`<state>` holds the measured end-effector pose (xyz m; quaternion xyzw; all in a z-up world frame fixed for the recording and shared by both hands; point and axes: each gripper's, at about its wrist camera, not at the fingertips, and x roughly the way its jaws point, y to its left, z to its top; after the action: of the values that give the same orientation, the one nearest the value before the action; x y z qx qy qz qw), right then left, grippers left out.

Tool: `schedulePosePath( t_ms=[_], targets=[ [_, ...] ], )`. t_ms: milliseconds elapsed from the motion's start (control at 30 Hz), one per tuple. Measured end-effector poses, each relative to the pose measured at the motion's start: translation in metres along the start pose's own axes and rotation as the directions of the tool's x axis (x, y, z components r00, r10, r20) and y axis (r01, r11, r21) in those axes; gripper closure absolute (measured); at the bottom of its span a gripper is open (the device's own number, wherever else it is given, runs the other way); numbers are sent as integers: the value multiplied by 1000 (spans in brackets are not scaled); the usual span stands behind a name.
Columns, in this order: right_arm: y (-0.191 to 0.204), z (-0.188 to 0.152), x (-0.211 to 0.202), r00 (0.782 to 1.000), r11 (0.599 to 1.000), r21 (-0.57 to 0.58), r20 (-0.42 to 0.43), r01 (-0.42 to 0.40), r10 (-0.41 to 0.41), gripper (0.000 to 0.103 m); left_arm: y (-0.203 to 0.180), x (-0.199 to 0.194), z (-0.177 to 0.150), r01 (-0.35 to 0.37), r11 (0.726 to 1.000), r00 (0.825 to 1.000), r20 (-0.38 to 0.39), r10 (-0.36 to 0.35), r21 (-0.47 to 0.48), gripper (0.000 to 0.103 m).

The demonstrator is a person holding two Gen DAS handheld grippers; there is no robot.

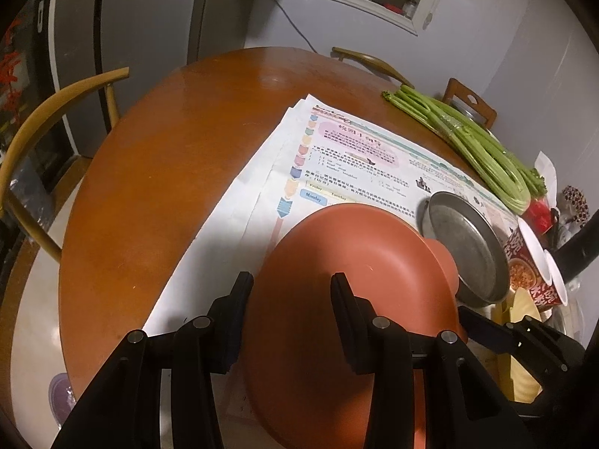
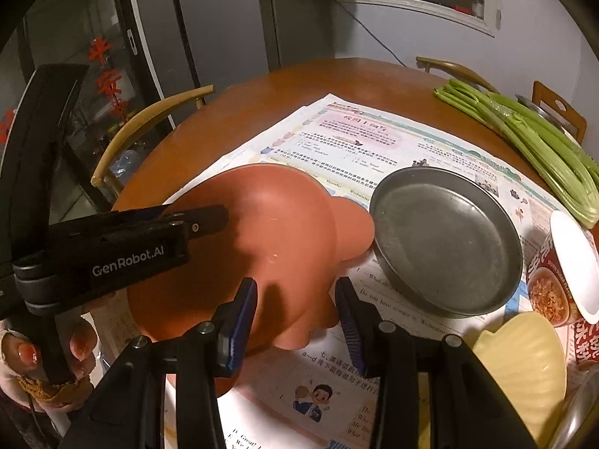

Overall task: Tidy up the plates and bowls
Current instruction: 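Lift the terracotta plate with the left tool and set it beside the grey tray, then move the left tool to the yellow shell plate and grasp its rim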

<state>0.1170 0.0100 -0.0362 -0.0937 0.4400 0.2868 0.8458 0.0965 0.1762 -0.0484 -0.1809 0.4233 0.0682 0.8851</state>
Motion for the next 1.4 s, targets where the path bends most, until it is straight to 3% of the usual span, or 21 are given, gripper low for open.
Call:
schedulePosePath(
  t_ms=[167, 333, 567, 900, 1133, 1400],
  targets=[
    [-2, -2, -1, 1000, 1000, 8, 5, 6, -6, 59, 2, 2, 4, 10, 1000, 1000, -10, -10, -12, 58],
    [-8, -4, -11, 999, 1000, 23, 32, 13, -14, 59, 7, -6, 3, -26, 999, 1000, 6, 27, -26, 55],
    [-16, -10, -37, 996, 999, 40, 86, 18, -21, 59, 1, -39, -1, -6, 1000, 998, 56, 7, -27, 40],
    [-37, -21, -79, 989, 997, 76, 143, 21, -32, 59, -45, -70, -18, 50, 997, 996, 75, -54, 60, 37],
    [-72, -40, -108, 983, 987, 144, 161, 67, -90, 59, -86, -74, -39, 108, 986, 994, 22, -111, 127, 37],
    [-104, -57, -129, 978, 976, 196, 170, 90, -125, 59, -123, -70, -59, 131, 973, 991, -29, -128, 190, 37]
  ],
)
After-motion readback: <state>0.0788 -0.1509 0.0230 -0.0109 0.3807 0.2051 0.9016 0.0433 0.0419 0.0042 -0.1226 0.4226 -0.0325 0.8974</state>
